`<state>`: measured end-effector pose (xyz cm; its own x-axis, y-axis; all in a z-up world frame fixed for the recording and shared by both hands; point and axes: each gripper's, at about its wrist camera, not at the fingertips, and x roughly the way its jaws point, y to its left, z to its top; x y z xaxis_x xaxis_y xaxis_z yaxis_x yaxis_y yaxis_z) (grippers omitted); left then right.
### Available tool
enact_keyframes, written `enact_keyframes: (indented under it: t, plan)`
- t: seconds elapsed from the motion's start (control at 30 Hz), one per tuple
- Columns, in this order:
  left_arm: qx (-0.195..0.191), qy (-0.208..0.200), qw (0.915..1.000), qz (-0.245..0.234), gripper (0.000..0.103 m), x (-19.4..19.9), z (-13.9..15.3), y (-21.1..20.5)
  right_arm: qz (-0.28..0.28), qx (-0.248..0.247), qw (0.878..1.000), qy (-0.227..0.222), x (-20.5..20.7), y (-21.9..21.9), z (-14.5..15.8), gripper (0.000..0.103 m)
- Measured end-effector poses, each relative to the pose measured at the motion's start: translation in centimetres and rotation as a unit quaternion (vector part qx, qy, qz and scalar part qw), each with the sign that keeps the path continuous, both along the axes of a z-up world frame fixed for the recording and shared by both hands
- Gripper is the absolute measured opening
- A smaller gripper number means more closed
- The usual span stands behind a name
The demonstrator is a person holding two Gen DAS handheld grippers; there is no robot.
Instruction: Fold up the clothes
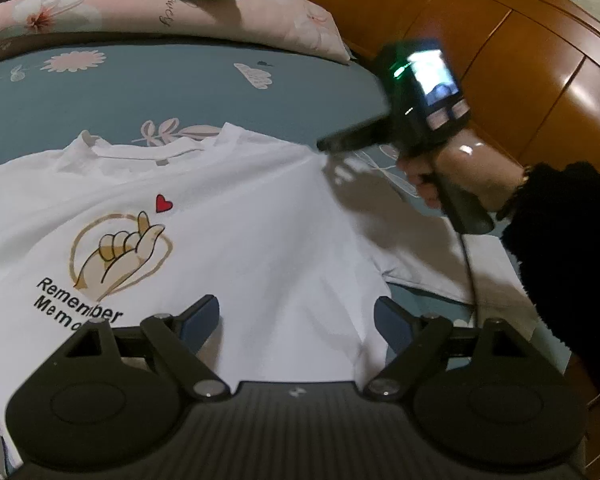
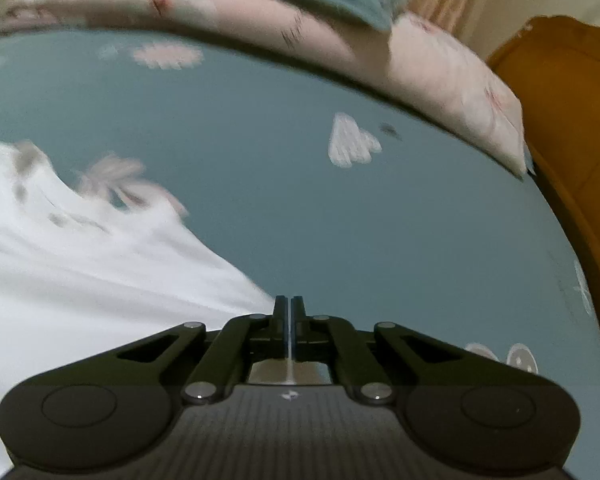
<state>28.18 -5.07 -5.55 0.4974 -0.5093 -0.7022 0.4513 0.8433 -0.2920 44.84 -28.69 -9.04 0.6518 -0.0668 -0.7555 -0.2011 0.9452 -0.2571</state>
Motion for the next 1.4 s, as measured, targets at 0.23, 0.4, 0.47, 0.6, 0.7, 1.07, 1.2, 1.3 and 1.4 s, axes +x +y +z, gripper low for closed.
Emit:
enact_keyframes:
  t: [0.23, 0.4, 0.47, 0.6, 0.7, 1.07, 1.2, 1.3, 1.4]
  plan:
    - [0.01, 0.005, 0.9998, 0.019, 0.085, 0.8, -0.4, 0.6, -0.028, 0.078, 0.996, -0.011, -1.2, -1.9, 1.3, 0.011]
    - [0.022, -0.011, 0.9989, 0.04, 0.085, 1.0, 0.3, 1.8, 0.049, 0.125, 0.991, -0.017, -1.4, 0.6, 4.2, 0.023]
    - [0.022, -0.01, 0.9981, 0.056, 0.085, 1.3, 0.7, 2.9, 0.091, 0.145, 0.985, -0.011, -1.0, 2.5, 5.0, 0.026]
    - [0.052, -0.004, 0.9951, 0.085, 0.085, 1.9, 0.6, 4.6, 0.172, 0.169, 0.971, 0.008, 1.1, 7.6, 5.5, 0.035]
    - [0.044, 0.001, 0.9953, 0.086, 0.085, 2.2, 0.1, 5.8, 0.208, 0.176, 0.962, 0.025, 3.6, 11.2, 4.6, 0.05]
    - [0.0, -0.008, 0.9902, 0.14, 0.085, 3.4, 1.0, 11.1, 0.27, 0.201, 0.94, 0.051, 8.7, 18.6, -0.3, 0.056]
    - [0.0, -0.002, 0.9885, 0.151, 0.085, 3.7, 0.6, 11.4, 0.287, 0.171, 0.942, 0.046, 8.1, 19.5, -1.6, 0.041]
    - [0.001, -0.001, 0.9875, 0.158, 0.085, 4.0, 0.4, 11.4, 0.307, 0.161, 0.937, 0.05, 7.6, 19.9, -1.3, 0.009]
    - [0.005, -0.001, 0.987, 0.161, 0.085, 3.9, 0.3, 11.4, 0.313, 0.138, 0.939, 0.03, 7.0, 20.4, -1.1, 0.008]
